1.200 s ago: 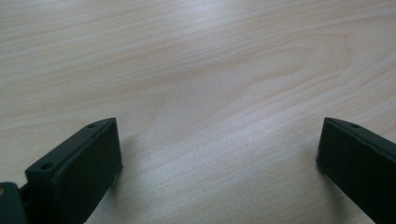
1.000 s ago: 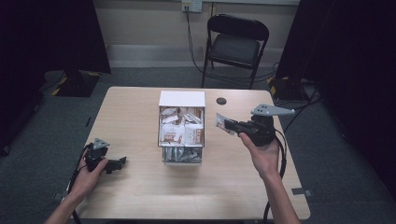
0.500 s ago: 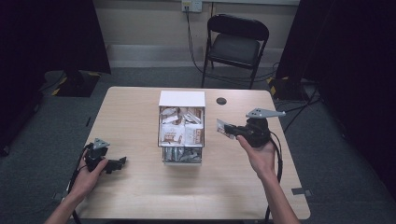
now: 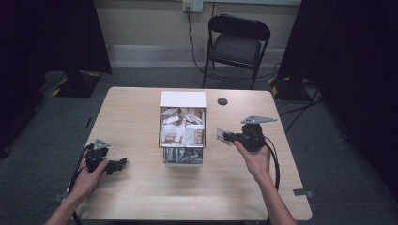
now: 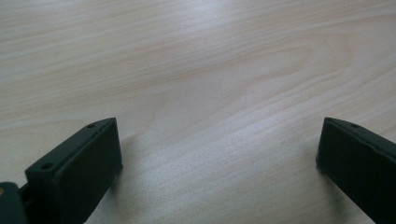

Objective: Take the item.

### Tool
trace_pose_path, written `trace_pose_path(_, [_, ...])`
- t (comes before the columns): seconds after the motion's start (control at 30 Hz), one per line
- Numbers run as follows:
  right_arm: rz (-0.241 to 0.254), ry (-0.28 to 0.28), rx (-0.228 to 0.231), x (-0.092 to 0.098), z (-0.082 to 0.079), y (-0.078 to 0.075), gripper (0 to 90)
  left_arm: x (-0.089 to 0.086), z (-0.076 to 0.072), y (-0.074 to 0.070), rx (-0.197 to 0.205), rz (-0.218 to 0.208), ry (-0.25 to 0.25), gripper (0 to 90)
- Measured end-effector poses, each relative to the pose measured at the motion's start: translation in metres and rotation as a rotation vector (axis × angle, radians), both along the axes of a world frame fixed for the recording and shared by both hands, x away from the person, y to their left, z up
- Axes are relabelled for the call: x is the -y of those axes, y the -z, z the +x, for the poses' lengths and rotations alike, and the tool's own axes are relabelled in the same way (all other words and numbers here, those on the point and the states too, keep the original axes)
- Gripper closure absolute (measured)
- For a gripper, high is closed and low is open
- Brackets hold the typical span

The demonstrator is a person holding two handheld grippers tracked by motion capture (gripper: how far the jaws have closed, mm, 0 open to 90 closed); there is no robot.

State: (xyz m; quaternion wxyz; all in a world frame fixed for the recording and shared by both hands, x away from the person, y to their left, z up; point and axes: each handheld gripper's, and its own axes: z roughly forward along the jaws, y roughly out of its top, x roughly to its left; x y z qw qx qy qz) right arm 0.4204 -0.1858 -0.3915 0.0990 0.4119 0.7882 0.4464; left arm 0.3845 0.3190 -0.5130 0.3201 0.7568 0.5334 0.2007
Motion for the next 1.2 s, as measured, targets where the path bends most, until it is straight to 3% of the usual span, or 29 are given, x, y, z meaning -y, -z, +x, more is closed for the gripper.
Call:
trace_pose_path(0.2, [-0.008,-0.001,-0.022,-0.001,0.002,0.012,89.9,0.000,0.000,0.000,0.000,0.000,-0.001,0.0])
trace_pose_path(0.5, [-0.044,0.003,-0.087,-0.003,0.007,0.044,89.9,0.000,0.000,0.000,0.000,0.002,0.000,0.0])
trace_pose_path(1.0, [-0.091,-0.010,-0.129,-0.013,0.017,0.082,89.8,0.000,0.000,0.000,-0.001,0.002,0.001,0.0])
trace_pose_path(1.2, [-0.070,-0.003,-0.133,-0.012,0.018,0.088,89.7,0.000,0.000,0.000,-0.001,0.002,0.001,0.0])
